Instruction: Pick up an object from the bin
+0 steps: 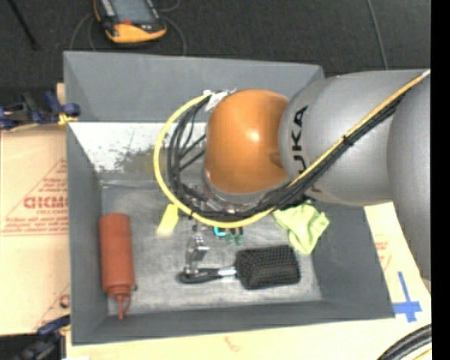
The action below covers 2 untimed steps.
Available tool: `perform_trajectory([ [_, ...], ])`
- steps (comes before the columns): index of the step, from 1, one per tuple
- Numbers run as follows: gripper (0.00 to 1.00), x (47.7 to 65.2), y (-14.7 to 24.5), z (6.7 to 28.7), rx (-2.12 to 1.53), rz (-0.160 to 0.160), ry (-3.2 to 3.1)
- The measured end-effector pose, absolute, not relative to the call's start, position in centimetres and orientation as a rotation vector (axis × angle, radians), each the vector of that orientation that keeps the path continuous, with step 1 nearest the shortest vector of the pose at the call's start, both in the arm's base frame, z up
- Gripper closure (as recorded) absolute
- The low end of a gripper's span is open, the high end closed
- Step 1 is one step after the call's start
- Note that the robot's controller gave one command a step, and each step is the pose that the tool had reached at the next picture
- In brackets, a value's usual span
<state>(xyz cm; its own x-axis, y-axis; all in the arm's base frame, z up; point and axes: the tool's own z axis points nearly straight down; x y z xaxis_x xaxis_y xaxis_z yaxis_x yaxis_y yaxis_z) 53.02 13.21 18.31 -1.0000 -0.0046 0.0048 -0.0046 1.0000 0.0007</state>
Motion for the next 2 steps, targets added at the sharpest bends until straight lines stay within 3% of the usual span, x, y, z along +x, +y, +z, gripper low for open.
perform_trajectory([
  [1,0.0,53.2,13.2,18.7,0.001,-0.003,-3.145],
  [2,0.0,56.9,12.0,13.2,0.173,0.0,-3.144],
])
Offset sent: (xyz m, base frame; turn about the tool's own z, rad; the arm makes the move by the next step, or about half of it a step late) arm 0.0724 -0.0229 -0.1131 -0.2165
